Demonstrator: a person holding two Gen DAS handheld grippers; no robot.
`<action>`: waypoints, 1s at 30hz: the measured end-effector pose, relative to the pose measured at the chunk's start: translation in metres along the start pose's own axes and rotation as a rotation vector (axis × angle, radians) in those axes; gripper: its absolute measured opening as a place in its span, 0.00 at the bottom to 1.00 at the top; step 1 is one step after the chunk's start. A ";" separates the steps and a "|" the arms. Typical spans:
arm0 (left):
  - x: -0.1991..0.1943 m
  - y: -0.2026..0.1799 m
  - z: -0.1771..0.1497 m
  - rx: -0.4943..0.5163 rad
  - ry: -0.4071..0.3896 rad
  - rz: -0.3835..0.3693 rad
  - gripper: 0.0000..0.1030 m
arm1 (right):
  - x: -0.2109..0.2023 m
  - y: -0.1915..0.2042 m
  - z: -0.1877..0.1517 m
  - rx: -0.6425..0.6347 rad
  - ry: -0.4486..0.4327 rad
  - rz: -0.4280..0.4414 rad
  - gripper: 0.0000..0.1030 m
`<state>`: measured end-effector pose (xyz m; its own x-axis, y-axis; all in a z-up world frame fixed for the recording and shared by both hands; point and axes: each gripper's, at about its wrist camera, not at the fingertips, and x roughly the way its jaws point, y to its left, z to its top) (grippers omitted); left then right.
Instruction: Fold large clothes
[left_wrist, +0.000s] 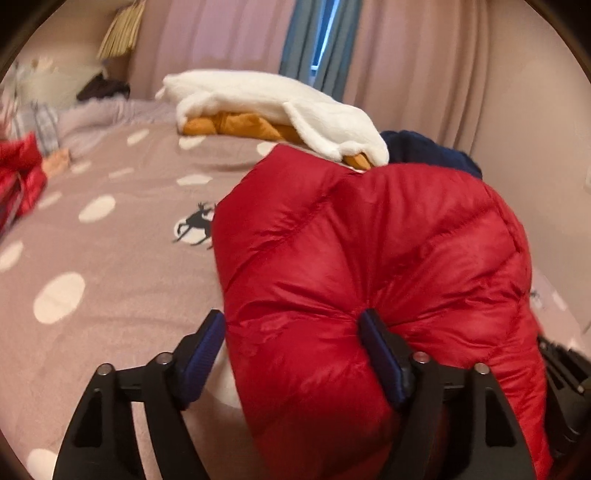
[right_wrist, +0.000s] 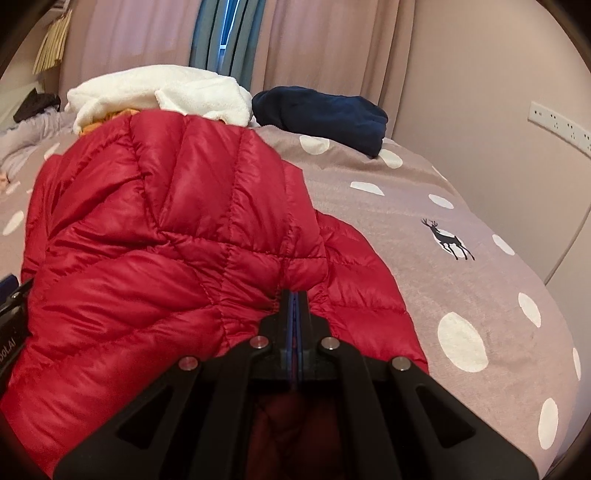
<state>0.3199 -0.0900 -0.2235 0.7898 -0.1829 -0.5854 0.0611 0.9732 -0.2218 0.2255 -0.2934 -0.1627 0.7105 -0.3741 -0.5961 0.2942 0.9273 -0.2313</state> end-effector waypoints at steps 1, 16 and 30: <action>-0.001 0.004 0.003 -0.021 0.017 -0.018 0.76 | -0.004 -0.001 0.002 -0.002 0.005 0.003 0.03; -0.005 0.039 0.000 -0.365 0.231 -0.376 0.98 | -0.009 -0.142 -0.030 0.699 0.171 0.413 1.00; 0.060 -0.014 -0.017 -0.488 0.432 -0.780 0.93 | 0.033 -0.091 -0.052 0.808 0.333 0.829 0.94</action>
<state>0.3565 -0.1173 -0.2689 0.3424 -0.8713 -0.3515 0.1333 0.4154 -0.8998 0.1890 -0.3890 -0.2009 0.7081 0.4638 -0.5324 0.2263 0.5652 0.7933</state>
